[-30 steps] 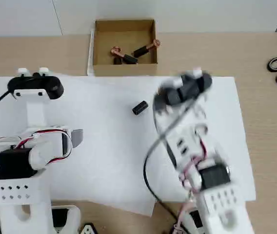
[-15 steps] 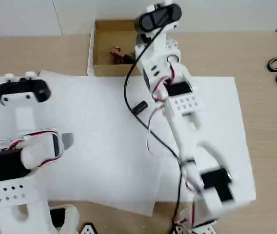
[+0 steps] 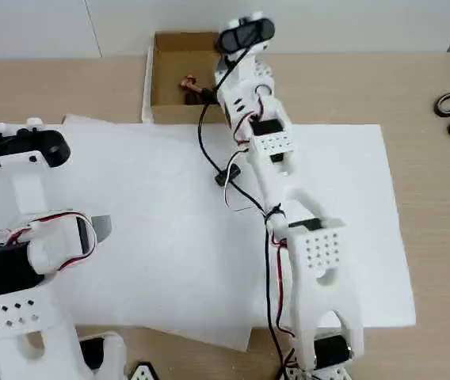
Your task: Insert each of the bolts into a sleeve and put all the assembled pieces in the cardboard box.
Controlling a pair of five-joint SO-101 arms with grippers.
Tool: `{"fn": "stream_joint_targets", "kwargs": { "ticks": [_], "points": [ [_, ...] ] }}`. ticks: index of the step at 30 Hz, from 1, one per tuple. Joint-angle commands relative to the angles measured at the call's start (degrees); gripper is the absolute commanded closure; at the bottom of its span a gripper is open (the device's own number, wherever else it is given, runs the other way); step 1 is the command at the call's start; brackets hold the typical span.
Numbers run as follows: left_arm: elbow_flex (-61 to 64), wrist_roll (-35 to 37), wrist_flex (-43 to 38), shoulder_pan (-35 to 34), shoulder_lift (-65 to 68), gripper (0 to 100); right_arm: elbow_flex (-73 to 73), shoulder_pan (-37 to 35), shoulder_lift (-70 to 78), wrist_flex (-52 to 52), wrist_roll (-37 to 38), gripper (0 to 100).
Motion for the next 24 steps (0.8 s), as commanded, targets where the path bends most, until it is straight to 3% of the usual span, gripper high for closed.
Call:
{"fn": "stream_joint_targets", "kwargs": {
  "ticks": [1,9,16,24],
  "points": [
    [-1.1,-0.35,0.18,-0.18,-0.35,75,-7.65,0.31,0.92,2.77,0.53,98.6],
    [-1.1,-0.35,0.18,-0.18,-0.35,75,-9.67,0.66,2.86,8.92,0.7,80.6],
    [-1.1,-0.35,0.18,-0.18,-0.35,75,-9.76,0.66,-2.86,11.03,0.62,82.7],
    [-1.27,-0.35,0.18,-0.18,-0.35,75,-9.76,0.66,-14.2,30.55,0.44,87.2]
  ]
}}
